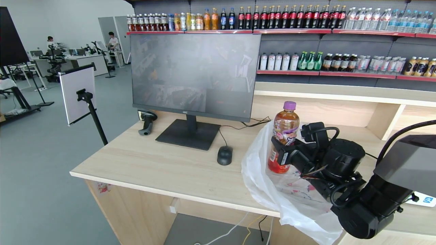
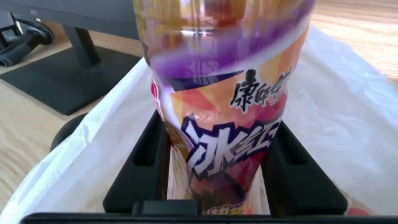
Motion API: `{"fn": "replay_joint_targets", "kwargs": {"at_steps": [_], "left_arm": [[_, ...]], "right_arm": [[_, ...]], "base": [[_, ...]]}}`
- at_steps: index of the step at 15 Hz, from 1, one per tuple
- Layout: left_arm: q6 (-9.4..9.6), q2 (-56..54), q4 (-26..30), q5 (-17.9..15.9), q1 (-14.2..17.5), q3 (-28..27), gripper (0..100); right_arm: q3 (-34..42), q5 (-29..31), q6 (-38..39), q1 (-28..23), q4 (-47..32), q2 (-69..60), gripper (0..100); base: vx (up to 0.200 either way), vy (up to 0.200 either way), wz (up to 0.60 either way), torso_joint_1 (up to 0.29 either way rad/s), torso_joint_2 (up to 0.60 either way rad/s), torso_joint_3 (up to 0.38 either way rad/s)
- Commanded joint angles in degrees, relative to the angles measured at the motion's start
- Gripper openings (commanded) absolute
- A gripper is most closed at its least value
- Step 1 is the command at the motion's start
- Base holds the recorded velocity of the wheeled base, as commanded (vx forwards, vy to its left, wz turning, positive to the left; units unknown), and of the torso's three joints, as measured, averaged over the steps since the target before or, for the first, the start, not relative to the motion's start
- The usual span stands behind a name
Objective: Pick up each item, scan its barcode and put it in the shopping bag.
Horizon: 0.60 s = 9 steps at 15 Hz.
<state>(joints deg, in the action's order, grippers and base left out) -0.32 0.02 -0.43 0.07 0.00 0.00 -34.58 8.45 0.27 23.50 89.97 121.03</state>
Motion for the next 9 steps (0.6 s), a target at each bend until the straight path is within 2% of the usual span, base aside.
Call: {"fn": "replay_joint_targets", "kwargs": {"at_steps": [1,9], "left_arm": [[-0.03,-0.02,-0.01,0.01,0.0,0.0,100],[-0.03,-0.02,-0.01,0.01,0.0,0.0,100]], "right_arm": [[0.22,-0.01,-0.09,0.05,0.03,0.17,0],[1.19,-0.01,0.0,0.4,0.03,0.7,0]], "base": [[0.0,0.0,0.0,0.0,0.0,0.0],[0.0,0.0,0.0,0.0,0.0,0.0]]}}
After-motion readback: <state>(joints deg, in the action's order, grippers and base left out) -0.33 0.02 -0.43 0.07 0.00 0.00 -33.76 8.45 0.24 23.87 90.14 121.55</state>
